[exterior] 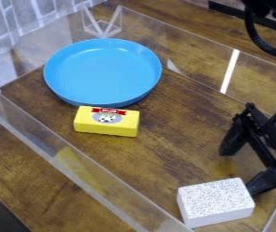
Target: Put the white object in the blue tray
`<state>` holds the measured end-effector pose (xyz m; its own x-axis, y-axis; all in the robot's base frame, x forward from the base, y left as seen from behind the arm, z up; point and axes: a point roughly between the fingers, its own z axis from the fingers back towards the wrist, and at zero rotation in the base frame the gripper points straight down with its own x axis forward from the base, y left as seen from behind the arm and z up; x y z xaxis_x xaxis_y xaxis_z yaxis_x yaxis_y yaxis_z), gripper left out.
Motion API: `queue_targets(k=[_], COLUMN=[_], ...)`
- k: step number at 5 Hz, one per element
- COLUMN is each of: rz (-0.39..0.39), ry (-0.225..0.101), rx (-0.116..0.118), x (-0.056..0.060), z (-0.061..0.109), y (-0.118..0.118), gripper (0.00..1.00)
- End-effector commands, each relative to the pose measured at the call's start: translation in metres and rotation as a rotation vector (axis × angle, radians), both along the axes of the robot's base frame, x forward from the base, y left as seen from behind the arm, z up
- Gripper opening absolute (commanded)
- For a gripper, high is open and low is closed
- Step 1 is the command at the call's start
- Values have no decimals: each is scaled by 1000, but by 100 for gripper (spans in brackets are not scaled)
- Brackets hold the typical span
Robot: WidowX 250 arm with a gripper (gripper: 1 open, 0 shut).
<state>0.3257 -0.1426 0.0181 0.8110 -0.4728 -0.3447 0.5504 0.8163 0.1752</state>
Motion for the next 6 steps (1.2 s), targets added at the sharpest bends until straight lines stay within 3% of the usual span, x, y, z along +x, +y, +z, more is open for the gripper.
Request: queue_targets(k=[1,2,3,5,6], rz=[-74,-152,-149,-66,-111], ry=[16,39,57,81,82], rx=[13,25,28,30,38], x=[-4,-12,-11,-25,-22], z=[2,3,6,9,11], y=[9,17,28,46,70], gripper=[100,100,100,100,100])
